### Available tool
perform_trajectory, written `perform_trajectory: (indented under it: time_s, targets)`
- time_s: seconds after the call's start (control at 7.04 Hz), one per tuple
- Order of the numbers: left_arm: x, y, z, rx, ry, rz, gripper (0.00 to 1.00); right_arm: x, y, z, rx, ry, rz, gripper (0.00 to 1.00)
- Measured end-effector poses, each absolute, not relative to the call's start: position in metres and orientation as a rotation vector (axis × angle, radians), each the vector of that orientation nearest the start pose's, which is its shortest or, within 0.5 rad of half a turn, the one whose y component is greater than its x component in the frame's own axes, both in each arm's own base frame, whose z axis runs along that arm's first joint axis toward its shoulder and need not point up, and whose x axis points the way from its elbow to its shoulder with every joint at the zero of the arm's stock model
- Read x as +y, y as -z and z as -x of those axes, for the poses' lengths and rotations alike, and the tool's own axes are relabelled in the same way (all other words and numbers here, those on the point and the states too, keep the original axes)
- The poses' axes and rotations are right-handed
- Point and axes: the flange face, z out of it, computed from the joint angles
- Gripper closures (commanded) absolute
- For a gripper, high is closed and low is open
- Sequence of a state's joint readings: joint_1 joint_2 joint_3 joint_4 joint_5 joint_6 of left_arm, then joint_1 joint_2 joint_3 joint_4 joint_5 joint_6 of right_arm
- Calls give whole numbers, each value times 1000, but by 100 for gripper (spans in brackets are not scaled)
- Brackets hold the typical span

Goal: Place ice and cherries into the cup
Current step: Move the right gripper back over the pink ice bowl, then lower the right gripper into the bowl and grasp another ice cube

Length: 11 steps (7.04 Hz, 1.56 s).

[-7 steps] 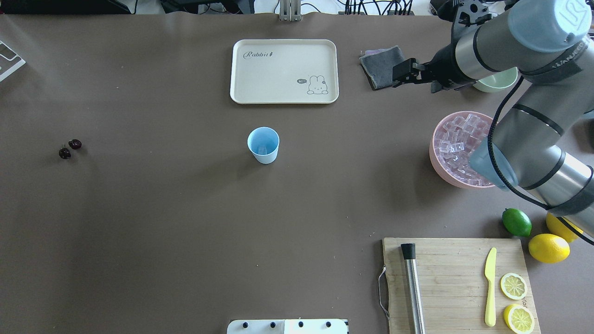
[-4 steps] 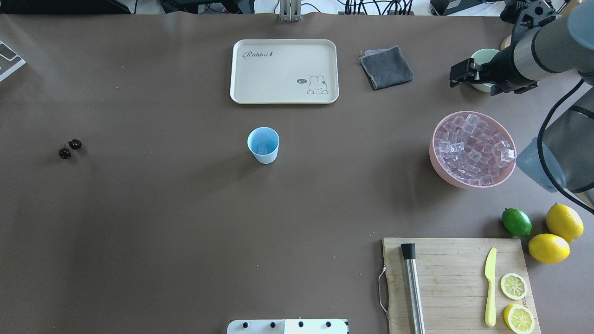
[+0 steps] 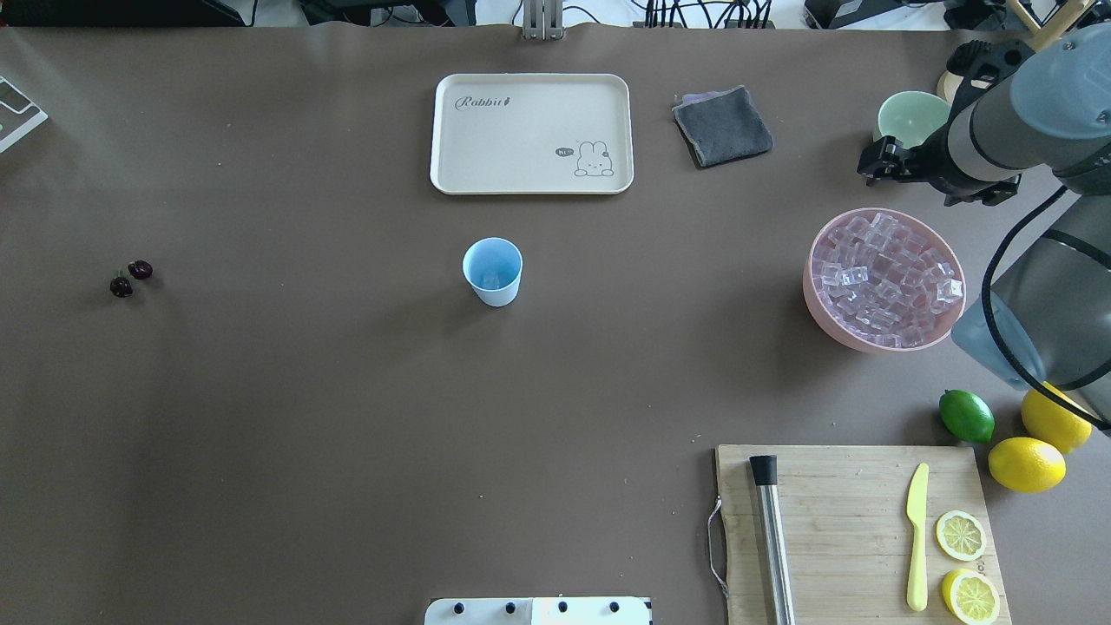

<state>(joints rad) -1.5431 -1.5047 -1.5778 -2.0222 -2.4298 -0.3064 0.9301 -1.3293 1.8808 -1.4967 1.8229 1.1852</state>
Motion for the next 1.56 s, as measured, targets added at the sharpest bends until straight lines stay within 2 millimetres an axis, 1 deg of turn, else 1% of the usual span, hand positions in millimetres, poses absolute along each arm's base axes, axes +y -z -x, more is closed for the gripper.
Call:
perform_trajectory:
  time_s: [0.14,0.28,0.43,0.57,0.85,0.99,1.42,1.56]
  targets:
    - [-482,-632,45,896,90,-221,2,-519,-392,269,-642,-446,-180,18]
    - [-482,-631,45,897,90,-223,2,-517,-398,278,-632,-441,-170,18]
    - [-481,-630,45,898,87,-229,2,-516,-406,283,-619,-435,-162,31]
    - [-481,-631,45,898,85,-233,2,-515,-413,286,-607,-426,-156,39]
    - [-480,-633,45,897,86,-234,2,-510,-418,299,-593,-400,-155,39]
    - [-480,-634,45,897,86,-233,2,-508,-420,302,-584,-388,-158,37]
    - [-474,-640,45,896,89,-225,2,-512,-431,304,-540,-311,-188,34]
    - [-472,-642,45,896,89,-225,2,-514,-435,305,-526,-295,-197,30]
